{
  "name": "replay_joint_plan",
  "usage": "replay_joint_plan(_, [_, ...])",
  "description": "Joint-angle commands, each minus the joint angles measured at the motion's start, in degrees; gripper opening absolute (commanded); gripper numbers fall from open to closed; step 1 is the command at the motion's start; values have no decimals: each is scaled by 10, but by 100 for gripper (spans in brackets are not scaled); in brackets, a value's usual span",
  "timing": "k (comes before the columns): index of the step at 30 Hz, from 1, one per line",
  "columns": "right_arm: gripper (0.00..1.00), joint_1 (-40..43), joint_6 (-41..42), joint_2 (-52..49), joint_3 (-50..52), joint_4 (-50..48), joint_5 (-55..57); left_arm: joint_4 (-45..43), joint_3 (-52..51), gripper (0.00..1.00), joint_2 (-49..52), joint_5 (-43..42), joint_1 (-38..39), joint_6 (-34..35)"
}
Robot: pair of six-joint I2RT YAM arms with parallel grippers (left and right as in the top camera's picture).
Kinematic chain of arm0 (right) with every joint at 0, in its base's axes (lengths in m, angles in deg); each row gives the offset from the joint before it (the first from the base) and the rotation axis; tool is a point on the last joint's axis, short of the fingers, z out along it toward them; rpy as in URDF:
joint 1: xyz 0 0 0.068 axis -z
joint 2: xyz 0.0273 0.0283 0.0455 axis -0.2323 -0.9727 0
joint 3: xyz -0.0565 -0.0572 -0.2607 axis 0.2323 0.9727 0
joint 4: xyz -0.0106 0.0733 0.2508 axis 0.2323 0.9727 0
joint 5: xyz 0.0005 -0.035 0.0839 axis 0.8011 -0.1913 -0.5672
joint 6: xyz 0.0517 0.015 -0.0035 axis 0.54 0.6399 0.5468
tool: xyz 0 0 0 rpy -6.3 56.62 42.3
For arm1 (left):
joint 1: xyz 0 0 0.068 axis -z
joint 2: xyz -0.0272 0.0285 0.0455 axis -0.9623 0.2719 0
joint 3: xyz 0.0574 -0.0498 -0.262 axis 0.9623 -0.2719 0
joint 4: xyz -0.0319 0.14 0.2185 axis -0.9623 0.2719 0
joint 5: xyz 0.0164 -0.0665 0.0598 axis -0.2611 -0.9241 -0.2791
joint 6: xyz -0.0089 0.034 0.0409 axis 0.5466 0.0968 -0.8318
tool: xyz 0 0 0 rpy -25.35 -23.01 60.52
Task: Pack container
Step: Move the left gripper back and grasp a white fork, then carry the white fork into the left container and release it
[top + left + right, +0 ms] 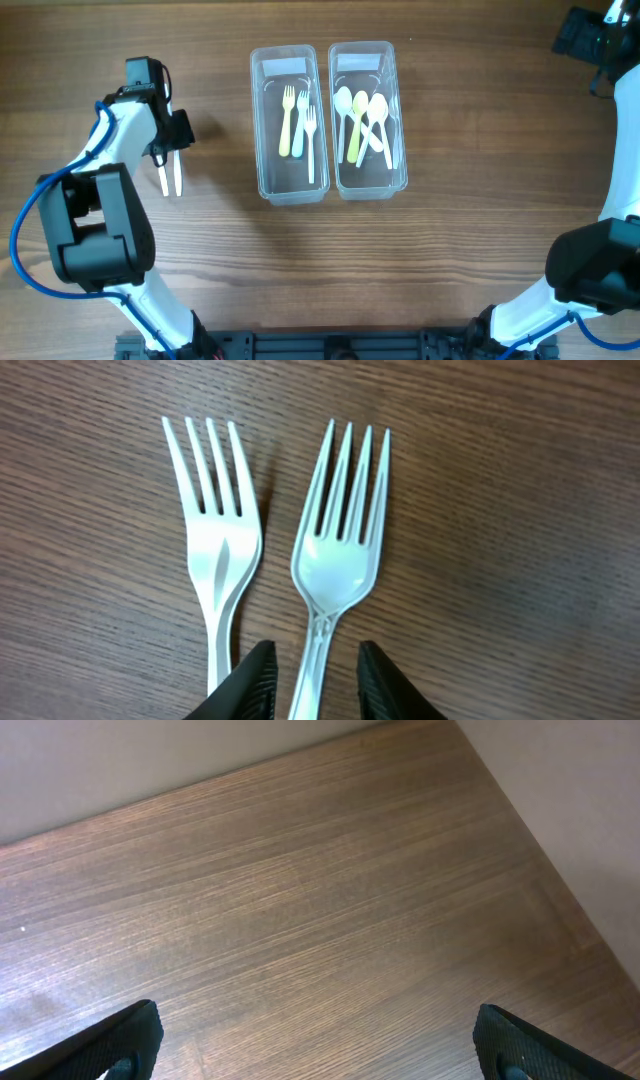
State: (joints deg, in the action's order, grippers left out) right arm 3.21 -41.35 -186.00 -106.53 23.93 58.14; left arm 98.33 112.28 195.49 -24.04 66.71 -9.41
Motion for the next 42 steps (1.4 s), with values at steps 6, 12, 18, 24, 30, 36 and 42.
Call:
replay_joint_plan(6, [100,-3,-4,-6,1,-3,10,-5,-7,29,26,-31,-7,-3])
replay_joint_plan(12, [100,-3,-4,-6,1,-3,10,-5,-7,34,46,-31,-7,-3])
replay_joint_plan(18, [100,-3,-4,-6,1,-3,10,-11,-7,27,50,-36,-7,-3])
replay_joint_plan(24, [100,-3,-3,-6,1,-3,10,-7,-7,4,49,-63,-7,-2])
replay_joint_plan(30, [100,-3,-3,-6,1,-3,10,13,25,4,35,-63,-7,-2])
replay_joint_plan(36, [100,-3,-4,-6,1,-3,10,35,107,4,-20,-64,-6,-2])
replay_joint_plan(42, [100,-3,-3,-6,1,-3,10,37,175,4,-87,-66,24,28])
